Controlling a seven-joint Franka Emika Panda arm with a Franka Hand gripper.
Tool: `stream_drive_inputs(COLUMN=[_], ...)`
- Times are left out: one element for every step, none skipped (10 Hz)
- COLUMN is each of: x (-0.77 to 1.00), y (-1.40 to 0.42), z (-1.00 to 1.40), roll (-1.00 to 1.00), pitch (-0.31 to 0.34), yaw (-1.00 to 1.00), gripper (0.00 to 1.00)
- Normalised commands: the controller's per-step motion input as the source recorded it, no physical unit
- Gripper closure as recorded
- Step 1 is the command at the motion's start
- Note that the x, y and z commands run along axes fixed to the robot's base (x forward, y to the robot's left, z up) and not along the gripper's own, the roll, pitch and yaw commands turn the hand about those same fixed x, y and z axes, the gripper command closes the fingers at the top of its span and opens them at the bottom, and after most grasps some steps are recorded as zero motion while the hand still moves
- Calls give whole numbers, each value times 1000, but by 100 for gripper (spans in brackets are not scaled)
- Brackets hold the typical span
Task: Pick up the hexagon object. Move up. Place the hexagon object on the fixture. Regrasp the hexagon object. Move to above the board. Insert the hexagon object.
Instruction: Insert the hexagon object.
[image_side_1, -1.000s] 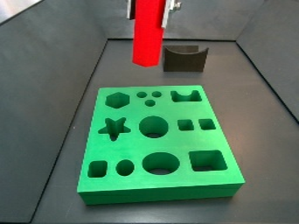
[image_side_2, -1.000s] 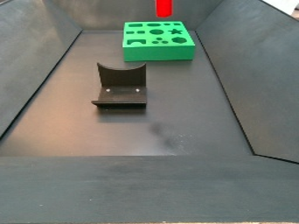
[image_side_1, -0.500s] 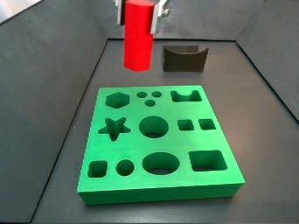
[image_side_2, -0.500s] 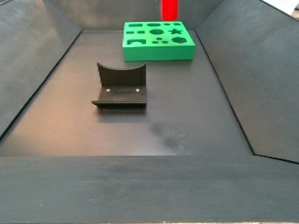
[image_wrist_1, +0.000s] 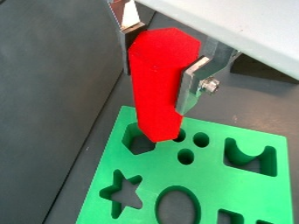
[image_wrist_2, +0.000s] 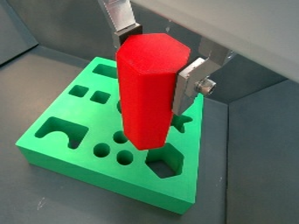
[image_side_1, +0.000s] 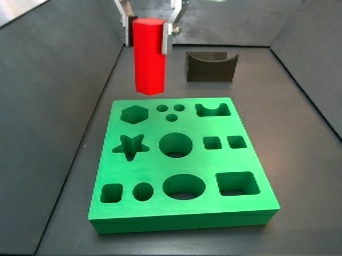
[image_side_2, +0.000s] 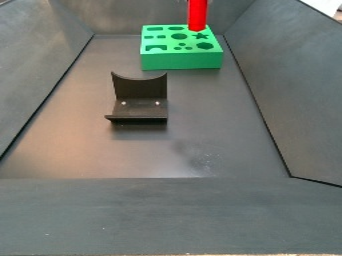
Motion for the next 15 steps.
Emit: stream_drive_inputs(x=[-274, -251, -211, -77, -69, -57, -77, -66, -69, -120, -191, -183, -171, -194, -120], y=[-97, -80, -49, -51, -66, -37, 0, 0, 0, 0, 20, 0, 0, 0, 0], z=[-443, -289, -297, -83, -214, -357, -289, -231, -169, -151, -120, -94, -106, -123, -134], roll=[29, 0, 0, 0, 39, 0, 0, 0, 0, 0, 0, 0, 0, 0, 0], pitch=[-159, -139, -140, -59, -49, -84, -77, -67, -60, -59, -53, -51, -49, -43, -61], yaw=[129, 137, 140, 57, 74, 134, 149, 169, 166, 163, 160, 157, 154, 151, 197], gripper=[100, 100, 100, 100, 100, 100, 100, 100, 100, 100, 100, 100, 100, 100, 100])
